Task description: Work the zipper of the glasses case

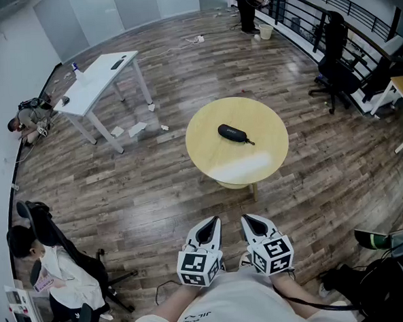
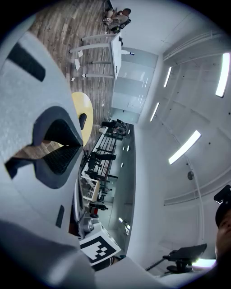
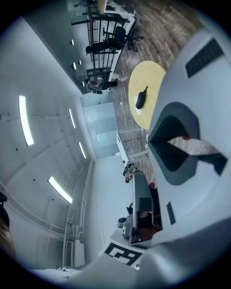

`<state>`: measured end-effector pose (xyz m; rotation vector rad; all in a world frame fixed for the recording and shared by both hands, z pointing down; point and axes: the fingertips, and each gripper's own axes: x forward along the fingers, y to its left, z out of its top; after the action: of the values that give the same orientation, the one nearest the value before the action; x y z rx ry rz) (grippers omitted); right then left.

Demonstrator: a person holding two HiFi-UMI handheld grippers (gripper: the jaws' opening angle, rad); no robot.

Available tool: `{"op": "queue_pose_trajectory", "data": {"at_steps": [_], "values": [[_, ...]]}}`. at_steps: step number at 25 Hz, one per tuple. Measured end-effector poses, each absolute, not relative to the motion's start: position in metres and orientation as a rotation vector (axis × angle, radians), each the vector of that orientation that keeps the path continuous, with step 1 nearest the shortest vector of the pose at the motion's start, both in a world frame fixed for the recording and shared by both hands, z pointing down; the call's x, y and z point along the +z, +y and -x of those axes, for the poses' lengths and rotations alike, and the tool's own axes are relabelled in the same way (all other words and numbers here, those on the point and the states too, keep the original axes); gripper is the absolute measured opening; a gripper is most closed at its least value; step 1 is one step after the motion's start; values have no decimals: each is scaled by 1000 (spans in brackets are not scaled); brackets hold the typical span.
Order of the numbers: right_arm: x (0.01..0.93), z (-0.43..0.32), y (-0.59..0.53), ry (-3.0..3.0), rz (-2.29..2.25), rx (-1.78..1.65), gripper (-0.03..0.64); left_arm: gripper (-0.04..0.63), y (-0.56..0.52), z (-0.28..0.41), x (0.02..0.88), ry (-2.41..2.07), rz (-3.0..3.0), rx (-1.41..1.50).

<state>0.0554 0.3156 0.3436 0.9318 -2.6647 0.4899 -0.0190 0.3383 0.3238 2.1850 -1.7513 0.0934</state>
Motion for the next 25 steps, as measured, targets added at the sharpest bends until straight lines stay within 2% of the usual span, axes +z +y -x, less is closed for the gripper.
{"op": "queue_pose_trajectory", "data": {"at_steps": [13,19,25], "values": [[364,-42,274,-2635,-1016,551,3,5,297,45,336,-1718,-2209,96],[382,-21,184,-2653,-970,573,3,5,217,57,349,-1742,-2210,112],[357,3,72,-2714,-920,478,3,6,111,73,334,-1785,-2213,121]]}}
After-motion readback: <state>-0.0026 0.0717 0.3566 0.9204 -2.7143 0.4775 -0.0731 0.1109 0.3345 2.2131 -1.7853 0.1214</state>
